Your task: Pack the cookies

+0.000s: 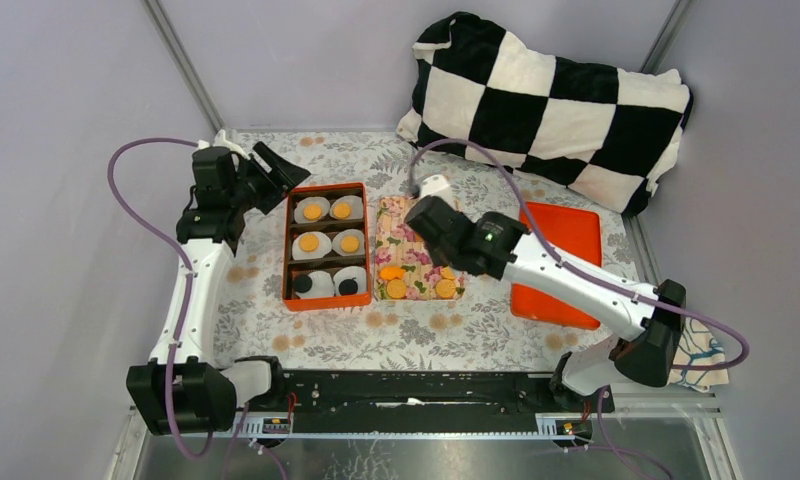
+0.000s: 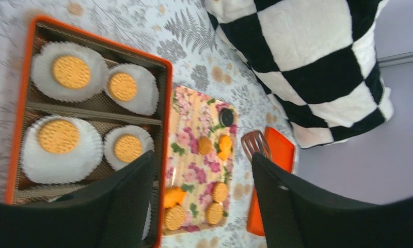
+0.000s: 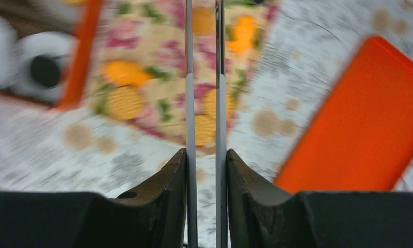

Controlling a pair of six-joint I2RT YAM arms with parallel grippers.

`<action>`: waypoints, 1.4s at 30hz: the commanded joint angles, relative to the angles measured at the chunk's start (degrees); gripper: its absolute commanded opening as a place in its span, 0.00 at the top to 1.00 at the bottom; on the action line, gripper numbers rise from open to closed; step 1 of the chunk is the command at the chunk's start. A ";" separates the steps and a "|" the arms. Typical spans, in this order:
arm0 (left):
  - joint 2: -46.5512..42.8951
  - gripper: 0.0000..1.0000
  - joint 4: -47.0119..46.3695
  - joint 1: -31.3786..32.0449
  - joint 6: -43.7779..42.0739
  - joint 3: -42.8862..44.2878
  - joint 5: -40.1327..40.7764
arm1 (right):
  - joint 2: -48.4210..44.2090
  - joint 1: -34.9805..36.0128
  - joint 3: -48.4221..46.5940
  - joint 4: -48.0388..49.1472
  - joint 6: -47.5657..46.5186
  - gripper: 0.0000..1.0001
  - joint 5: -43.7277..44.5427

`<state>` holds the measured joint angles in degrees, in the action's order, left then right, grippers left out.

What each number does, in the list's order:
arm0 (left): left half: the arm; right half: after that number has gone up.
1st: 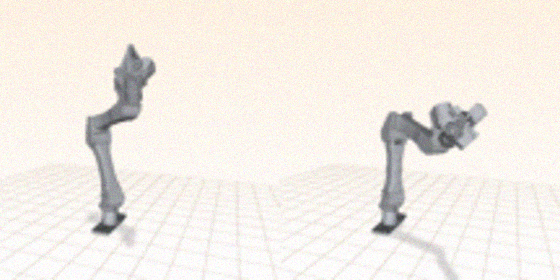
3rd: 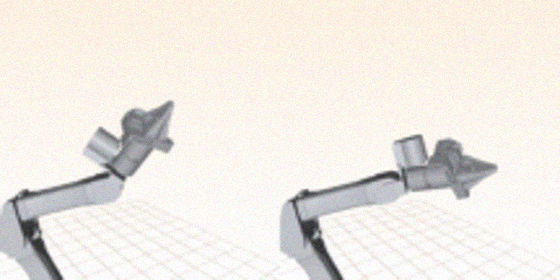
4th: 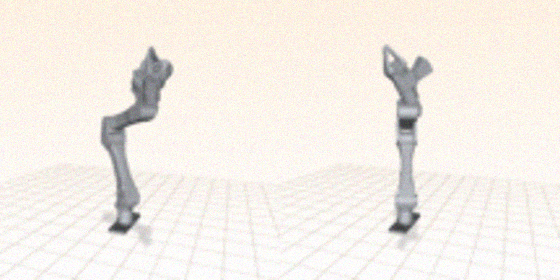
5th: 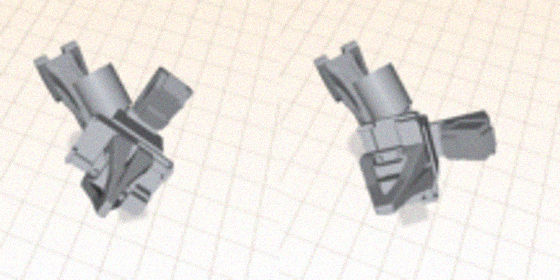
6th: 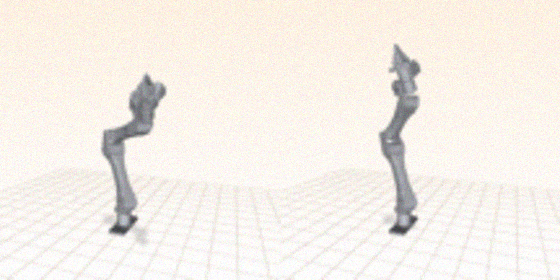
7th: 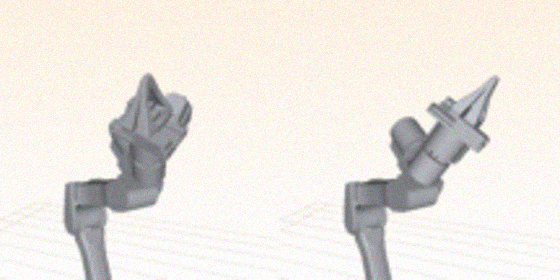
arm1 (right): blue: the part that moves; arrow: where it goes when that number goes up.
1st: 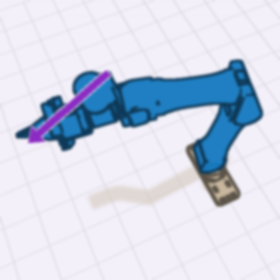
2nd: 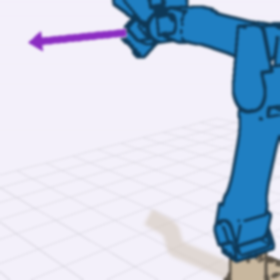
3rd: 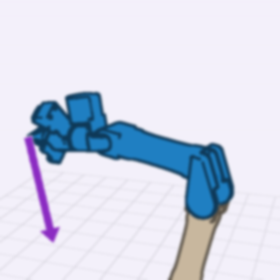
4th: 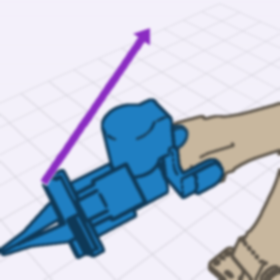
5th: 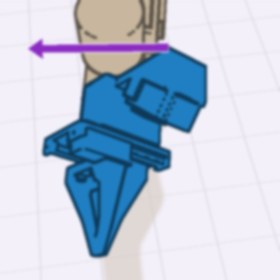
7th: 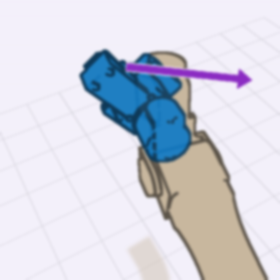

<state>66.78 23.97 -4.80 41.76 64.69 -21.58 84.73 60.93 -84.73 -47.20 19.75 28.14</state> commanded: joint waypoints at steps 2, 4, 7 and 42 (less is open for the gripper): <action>1.18 0.48 -2.06 3.90 -1.18 -0.25 1.49 | -3.55 -14.46 10.37 2.91 2.93 0.69 4.76; 1.96 0.64 -1.95 4.52 -1.24 0.15 2.39 | -3.02 -19.31 12.98 5.03 2.15 0.69 3.20; 3.16 0.86 -1.99 5.20 -1.08 0.39 2.50 | -0.58 -23.98 15.27 7.23 1.41 0.69 1.65; 9.79 1.00 5.36 34.18 4.10 -15.52 19.08 | 4.25 -32.13 20.22 13.55 2.23 0.28 -9.10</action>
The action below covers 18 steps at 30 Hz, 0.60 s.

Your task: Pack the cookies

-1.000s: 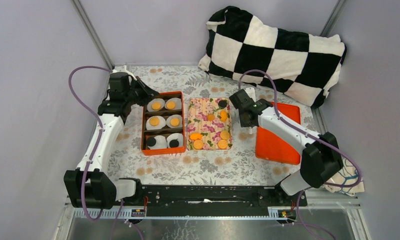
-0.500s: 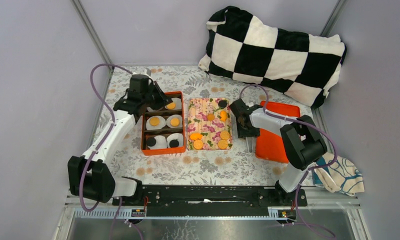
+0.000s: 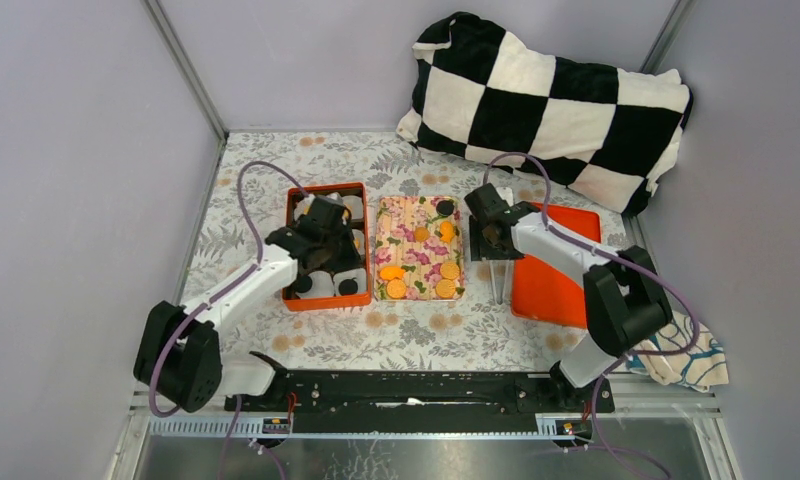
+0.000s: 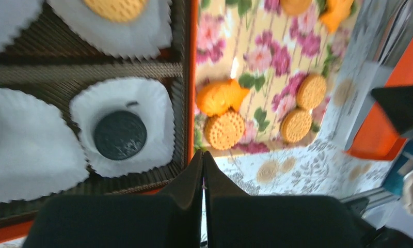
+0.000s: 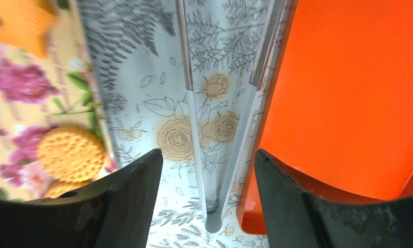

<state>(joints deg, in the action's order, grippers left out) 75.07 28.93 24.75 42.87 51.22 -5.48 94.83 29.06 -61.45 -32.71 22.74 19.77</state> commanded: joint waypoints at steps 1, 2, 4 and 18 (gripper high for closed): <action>2.62 1.00 -0.05 5.98 3.58 -2.35 3.14 | -6.38 -0.23 -3.32 -1.34 -0.79 0.28 -0.64; 3.86 1.00 -0.43 7.09 4.02 -2.51 3.32 | -6.66 -0.24 -3.67 -2.07 -0.85 0.28 -0.57; 6.24 1.00 -0.66 9.16 4.92 -2.62 4.13 | -7.32 -0.28 -3.87 -2.79 -0.46 0.28 -0.27; 1.86 1.00 0.73 12.33 6.49 -4.02 3.19 | -8.08 2.40 1.43 -0.66 -4.37 0.74 -15.25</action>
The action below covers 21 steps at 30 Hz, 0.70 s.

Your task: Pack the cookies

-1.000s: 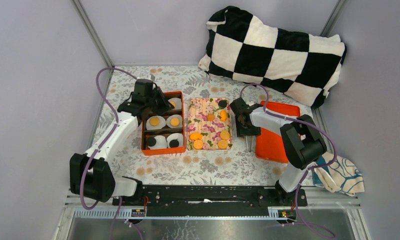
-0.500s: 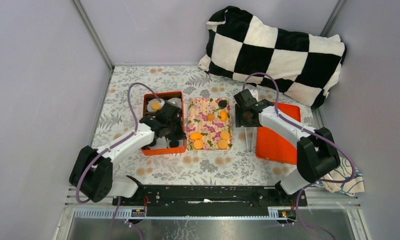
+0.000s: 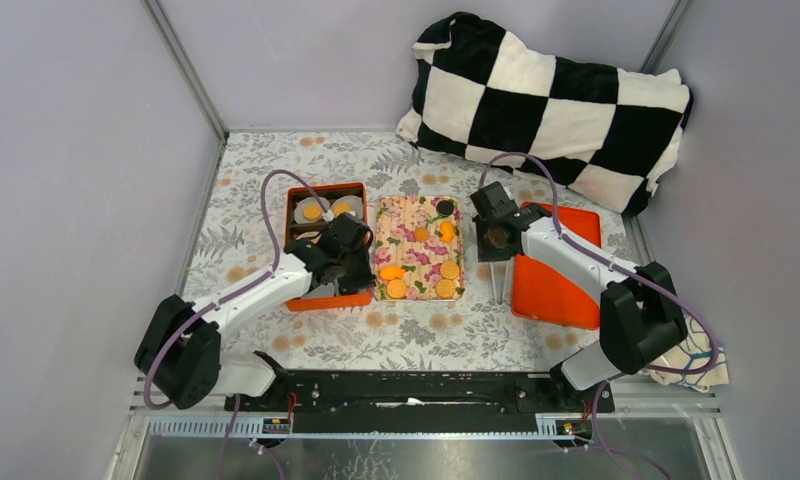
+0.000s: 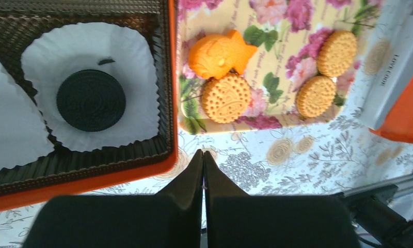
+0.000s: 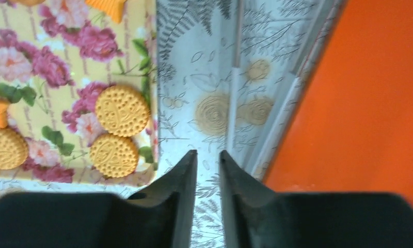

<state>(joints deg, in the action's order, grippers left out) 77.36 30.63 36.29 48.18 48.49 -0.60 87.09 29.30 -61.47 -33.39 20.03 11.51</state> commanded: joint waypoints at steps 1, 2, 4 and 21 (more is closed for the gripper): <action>0.14 1.00 -1.44 1.71 1.58 -1.76 -2.36 | -1.18 3.89 1.98 -0.37 -1.71 0.82 -6.72; 0.63 1.00 -1.69 2.91 1.97 -1.81 -2.43 | -2.30 5.95 2.39 -0.83 -1.78 0.88 -6.23; 1.50 1.00 -1.59 5.25 2.39 -1.33 -1.82 | -3.85 11.32 2.82 -2.23 -1.97 0.92 -5.92; -1.42 1.00 13.50 3.70 2.89 6.53 20.10 | 18.33 24.17 -2.42 2.05 -0.67 0.91 -4.93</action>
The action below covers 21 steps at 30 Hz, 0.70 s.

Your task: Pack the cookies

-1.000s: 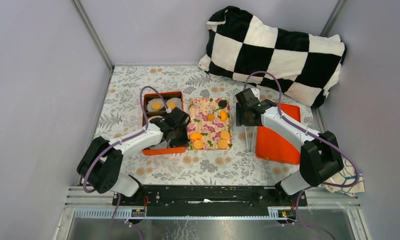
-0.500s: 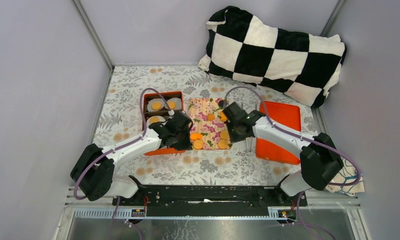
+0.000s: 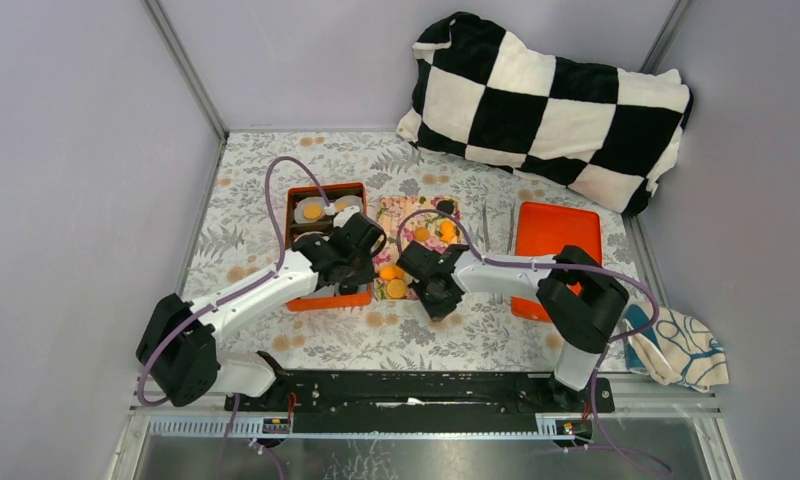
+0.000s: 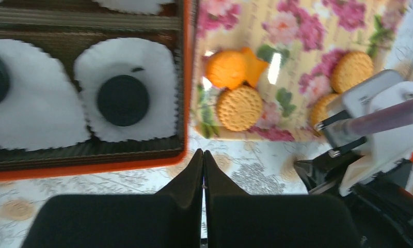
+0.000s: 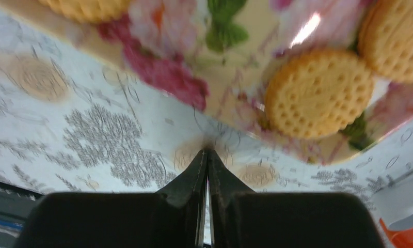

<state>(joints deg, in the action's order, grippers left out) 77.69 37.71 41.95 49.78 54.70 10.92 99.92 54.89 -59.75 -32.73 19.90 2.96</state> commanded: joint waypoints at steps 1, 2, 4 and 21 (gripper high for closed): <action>-2.09 1.00 6.81 -2.66 1.36 -0.13 9.37 | 7.16 -2.17 -5.33 1.38 -0.69 0.91 4.06; -2.37 1.00 7.05 -3.46 1.37 -0.84 10.11 | 8.29 -3.07 -6.70 1.02 -0.77 0.90 4.46; -2.71 1.00 7.07 -4.93 1.26 -2.35 10.77 | 10.03 -5.83 -9.22 0.26 -1.13 0.90 5.63; 2.84 1.00 -7.98 -2.79 1.24 -8.97 -9.27 | 17.65 -15.75 -27.66 -2.70 -5.27 0.90 8.26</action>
<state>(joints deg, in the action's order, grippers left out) 78.41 35.92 37.23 50.48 46.72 9.21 116.60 39.46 -83.29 -34.50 15.79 9.61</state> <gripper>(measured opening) 0.003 0.100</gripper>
